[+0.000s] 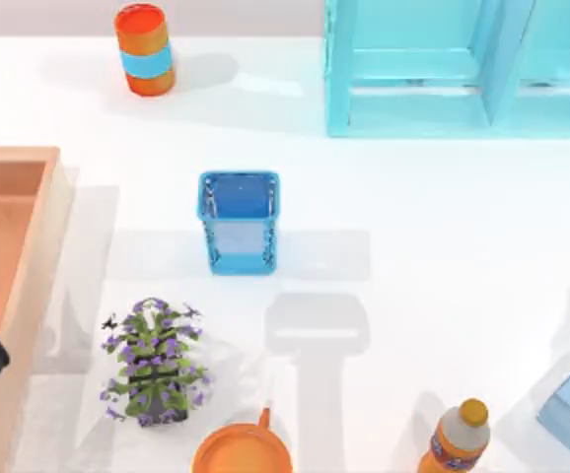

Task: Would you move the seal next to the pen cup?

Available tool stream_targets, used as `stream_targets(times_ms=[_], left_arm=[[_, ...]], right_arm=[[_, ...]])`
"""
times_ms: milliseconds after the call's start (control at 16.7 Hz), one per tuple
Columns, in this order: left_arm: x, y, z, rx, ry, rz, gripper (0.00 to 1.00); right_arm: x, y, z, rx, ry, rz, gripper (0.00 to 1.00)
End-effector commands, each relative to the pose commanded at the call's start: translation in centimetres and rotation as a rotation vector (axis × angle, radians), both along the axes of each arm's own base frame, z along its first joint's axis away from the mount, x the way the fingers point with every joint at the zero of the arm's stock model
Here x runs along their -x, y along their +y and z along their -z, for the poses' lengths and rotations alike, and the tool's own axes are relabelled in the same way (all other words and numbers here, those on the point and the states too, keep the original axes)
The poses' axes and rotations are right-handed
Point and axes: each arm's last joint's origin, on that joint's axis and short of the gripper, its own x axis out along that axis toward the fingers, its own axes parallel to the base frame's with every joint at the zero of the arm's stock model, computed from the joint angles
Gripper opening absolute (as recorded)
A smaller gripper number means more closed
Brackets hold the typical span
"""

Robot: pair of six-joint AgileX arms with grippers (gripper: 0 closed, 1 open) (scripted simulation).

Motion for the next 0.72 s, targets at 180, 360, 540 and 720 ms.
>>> stream_targets(times_ms=[180,360,540,720], left_arm=[[0.0,0.0,0.0,0.0,0.0,0.0,1.0],[0.0,0.0,0.0,0.0,0.0,0.0,1.0],[0.0,0.0,0.0,0.0,0.0,0.0,1.0],[0.0,0.0,0.0,0.0,0.0,0.0,1.0]], right_arm=[[0.0,0.0,-0.2,0.002,0.009,0.003,1.0],[-0.1,-0.2,-1.9,0.017,0.089,0.024,1.0],[-0.9,-0.6,-5.0,0.041,0.241,0.049,1.0],[-3.3,-1.2,-8.3,0.062,0.465,0.071,1.0]])
